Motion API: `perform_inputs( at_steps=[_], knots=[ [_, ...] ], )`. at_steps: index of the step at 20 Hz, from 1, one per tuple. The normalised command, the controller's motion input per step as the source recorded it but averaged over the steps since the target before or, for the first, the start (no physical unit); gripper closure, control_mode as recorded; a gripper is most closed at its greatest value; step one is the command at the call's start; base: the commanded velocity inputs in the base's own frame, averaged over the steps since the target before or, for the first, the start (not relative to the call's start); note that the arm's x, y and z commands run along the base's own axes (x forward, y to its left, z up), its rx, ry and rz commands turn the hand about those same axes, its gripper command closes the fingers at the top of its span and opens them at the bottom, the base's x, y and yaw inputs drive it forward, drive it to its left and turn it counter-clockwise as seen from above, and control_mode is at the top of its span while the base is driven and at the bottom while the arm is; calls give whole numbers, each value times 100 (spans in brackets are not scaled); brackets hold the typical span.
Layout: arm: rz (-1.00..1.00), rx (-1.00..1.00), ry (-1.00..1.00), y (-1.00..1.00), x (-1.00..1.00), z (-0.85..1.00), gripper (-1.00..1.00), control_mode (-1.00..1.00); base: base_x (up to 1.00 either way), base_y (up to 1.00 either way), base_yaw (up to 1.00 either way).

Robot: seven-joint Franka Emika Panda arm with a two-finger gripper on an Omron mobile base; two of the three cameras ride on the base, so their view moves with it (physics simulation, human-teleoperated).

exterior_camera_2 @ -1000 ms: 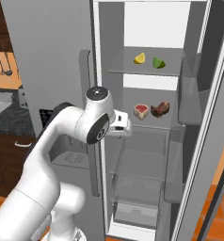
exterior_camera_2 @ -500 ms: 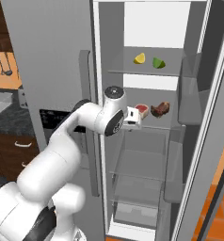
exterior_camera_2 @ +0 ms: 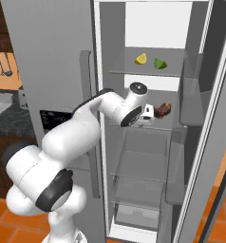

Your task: Place one lemon wedge and one steak in each tupperware on the nearby counter, to pack two identical lunches.

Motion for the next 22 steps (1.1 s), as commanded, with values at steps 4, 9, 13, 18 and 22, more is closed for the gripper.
perform_inputs(
  at_steps=[4, 9, 13, 18, 22],
  knots=[
    [12, 0, -2, -18, 57, -30, -100, -100, 0, 0, 0],
    [16, 2, -9, -25, 68, -38, -100, -100, 0, 0, 0],
    [7, 1, -11, -11, 76, -21, -100, -100, 0, 0, 0],
    [0, 0, -5, 0, 75, -8, -100, -100, 0, 0, 0],
    [0, 2, -2, -13, 62, -2, -100, -100, 0, 0, 0]
  ],
)
